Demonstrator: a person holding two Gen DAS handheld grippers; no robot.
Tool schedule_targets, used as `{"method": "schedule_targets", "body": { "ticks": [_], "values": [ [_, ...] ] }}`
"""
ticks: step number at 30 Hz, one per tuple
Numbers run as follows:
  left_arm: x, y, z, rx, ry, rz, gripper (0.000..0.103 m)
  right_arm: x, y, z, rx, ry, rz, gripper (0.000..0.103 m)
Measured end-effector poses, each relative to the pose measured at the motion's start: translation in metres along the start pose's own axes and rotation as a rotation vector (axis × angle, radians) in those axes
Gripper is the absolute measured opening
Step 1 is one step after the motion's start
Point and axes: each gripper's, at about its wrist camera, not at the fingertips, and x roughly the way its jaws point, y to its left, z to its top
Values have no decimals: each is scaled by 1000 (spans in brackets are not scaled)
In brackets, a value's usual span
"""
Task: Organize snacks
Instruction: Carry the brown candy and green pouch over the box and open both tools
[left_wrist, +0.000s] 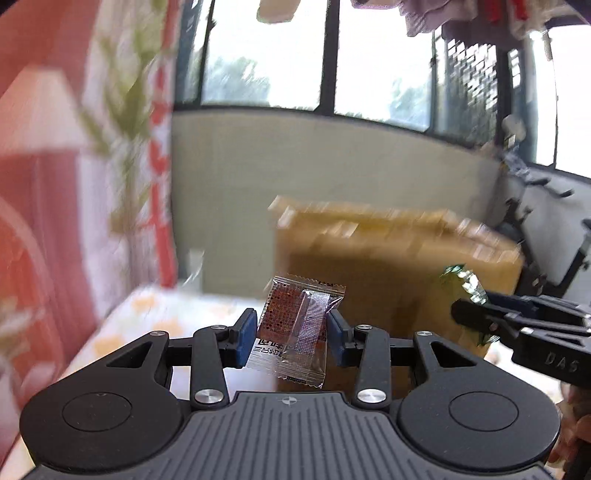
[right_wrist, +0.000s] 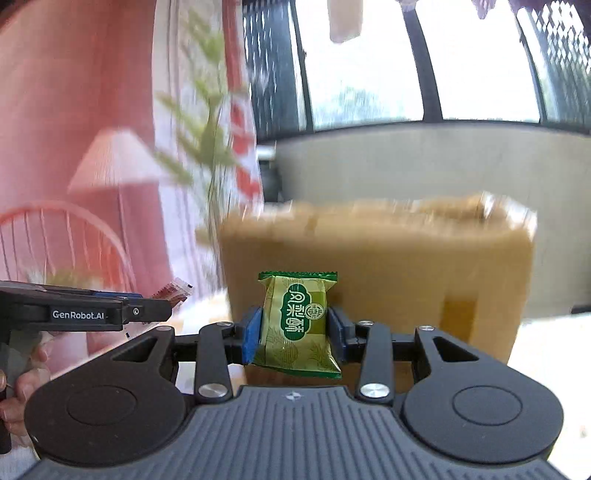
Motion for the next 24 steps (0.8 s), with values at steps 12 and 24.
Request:
{"method": "schedule_targets", "body": {
  "ticks": [12, 24],
  "values": [
    [94, -73, 78, 57, -4, -105, 43, 35, -82, 64, -14, -35, -135, 41],
    [129, -90, 73, 103, 100, -150, 51, 28, -106, 47, 33, 31, -133, 54]
  ]
}}
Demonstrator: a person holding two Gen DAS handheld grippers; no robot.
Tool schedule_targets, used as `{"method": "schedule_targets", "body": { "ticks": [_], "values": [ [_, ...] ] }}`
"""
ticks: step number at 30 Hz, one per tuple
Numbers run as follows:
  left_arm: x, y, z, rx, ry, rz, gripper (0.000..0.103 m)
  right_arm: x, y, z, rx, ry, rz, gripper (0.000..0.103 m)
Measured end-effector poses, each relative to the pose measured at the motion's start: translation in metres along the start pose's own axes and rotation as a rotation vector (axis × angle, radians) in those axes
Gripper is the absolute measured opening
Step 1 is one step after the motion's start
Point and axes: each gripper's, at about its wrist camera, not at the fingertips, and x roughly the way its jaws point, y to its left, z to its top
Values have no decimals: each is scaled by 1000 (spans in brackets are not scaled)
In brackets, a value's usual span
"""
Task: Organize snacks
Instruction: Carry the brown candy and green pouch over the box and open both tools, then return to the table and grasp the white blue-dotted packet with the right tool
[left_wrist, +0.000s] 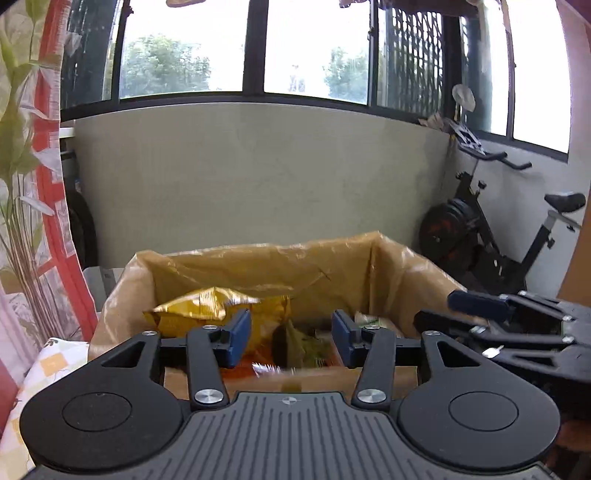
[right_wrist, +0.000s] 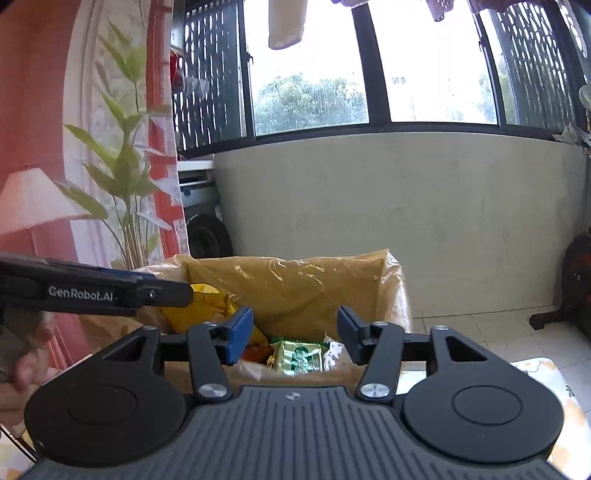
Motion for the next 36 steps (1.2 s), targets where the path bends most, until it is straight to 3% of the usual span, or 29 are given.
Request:
{"method": "schedule_targets", "body": {
  "ticks": [7, 16, 28, 36],
  "values": [
    [-43, 6, -19, 15, -45, -43, 51, -40, -1, -21, 50, -49, 55, 55],
    [-68, 13, -58, -72, 0, -169, 51, -61, 16, -68, -32, 40, 92, 55],
    [-19, 18, -118, -159, 193, -168, 51, -28, 35, -147, -75, 316, 130, 55],
    [12, 3, -144, -190, 300, -209, 50, -24, 43, -170, -119, 389, 173, 55]
  ]
}}
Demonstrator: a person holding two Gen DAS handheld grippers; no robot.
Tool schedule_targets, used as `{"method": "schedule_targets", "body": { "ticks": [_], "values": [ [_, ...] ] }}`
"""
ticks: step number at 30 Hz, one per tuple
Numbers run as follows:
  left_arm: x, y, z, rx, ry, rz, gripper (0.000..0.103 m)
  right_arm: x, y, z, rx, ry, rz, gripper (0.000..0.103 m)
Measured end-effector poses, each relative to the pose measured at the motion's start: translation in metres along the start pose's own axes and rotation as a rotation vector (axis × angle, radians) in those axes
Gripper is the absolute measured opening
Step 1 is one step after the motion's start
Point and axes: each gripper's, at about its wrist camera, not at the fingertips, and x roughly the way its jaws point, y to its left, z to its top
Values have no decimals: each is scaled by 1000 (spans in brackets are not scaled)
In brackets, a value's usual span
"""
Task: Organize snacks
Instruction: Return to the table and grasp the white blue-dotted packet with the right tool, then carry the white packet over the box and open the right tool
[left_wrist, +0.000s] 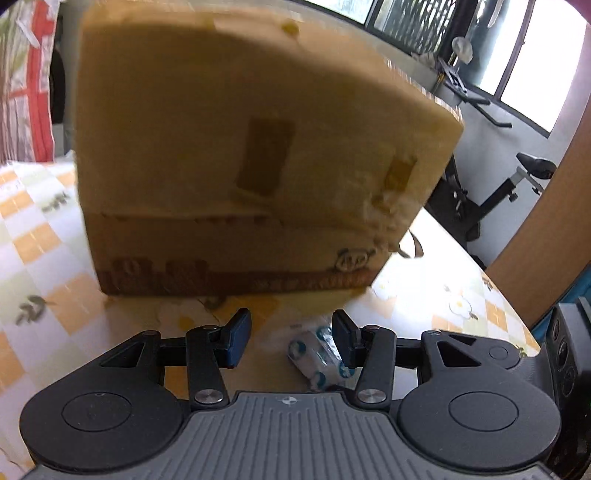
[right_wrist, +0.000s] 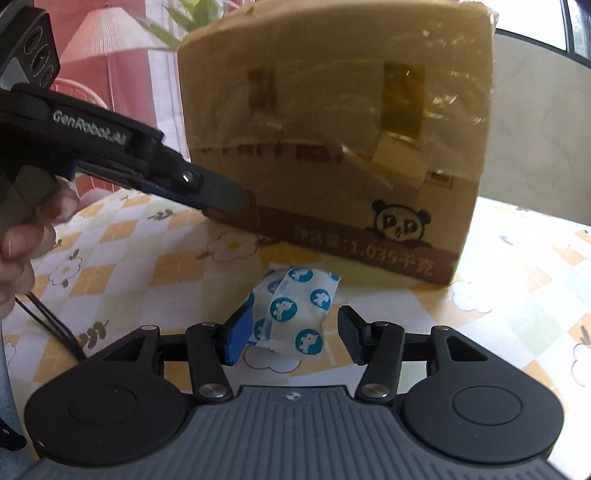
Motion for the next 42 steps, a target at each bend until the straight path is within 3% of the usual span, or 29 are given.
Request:
{"method": "schedule_targets", "body": {
  "ticks": [13, 18, 22, 28, 36, 42],
  "values": [
    [39, -1, -24, -31, 109, -31, 50, 8, 6, 0, -2, -9, 24, 56],
    [45, 1, -31, -60, 115, -64, 50, 5, 4, -2, 8, -11, 25, 55],
    [43, -6, -36, -28, 104, -67, 40, 6, 5, -2, 2, -7, 30, 54],
    [37, -14, -35, 7, 101, -57, 36, 4, 9, -2, -5, -17, 20, 51],
    [2, -30, -16, 81, 22, -54, 35, -18, 13, 15, 24, -73, 6, 51],
    [-42, -40, 20, 112, -127, -69, 35, -51, 20, 60, -14, -191, -14, 51]
  ]
}}
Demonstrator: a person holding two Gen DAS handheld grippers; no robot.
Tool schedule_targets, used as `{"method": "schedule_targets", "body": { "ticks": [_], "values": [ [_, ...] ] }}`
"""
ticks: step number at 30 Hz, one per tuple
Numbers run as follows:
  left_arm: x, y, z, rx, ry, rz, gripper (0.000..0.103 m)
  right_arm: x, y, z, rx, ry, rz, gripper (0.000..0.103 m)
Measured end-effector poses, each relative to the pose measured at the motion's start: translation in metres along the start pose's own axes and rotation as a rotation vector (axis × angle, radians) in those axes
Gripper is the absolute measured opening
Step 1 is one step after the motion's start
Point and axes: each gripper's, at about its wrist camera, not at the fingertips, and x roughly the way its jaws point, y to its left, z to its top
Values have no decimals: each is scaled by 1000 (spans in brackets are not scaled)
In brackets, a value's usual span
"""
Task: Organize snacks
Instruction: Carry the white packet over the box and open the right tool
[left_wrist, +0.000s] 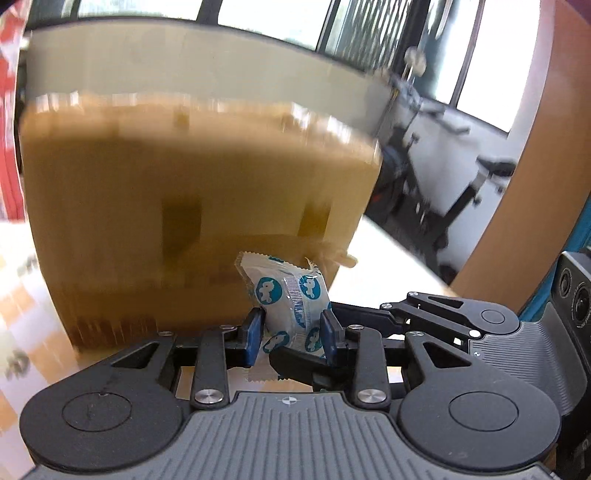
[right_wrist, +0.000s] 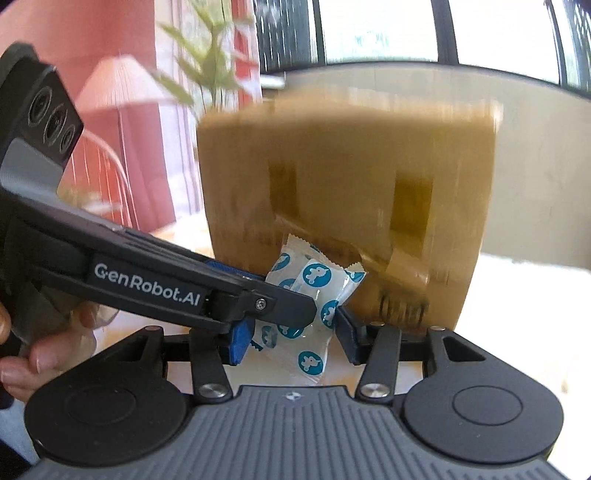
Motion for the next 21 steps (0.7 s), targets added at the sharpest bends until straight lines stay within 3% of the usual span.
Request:
{"method": "schedule_targets", "body": {
  "ticks": [7, 13, 21],
  "values": [
    [-31, 0, 58, 33, -120, 3, 35, -9, 4, 66, -69, -101, -21, 51],
    [-30, 6, 105, 55, -183, 28, 35, 13, -2, 112, -133, -152, -33, 51],
    [5, 22, 146, 25, -171, 57, 35, 62, -26, 147, -112, -139, -67, 51]
  ]
}}
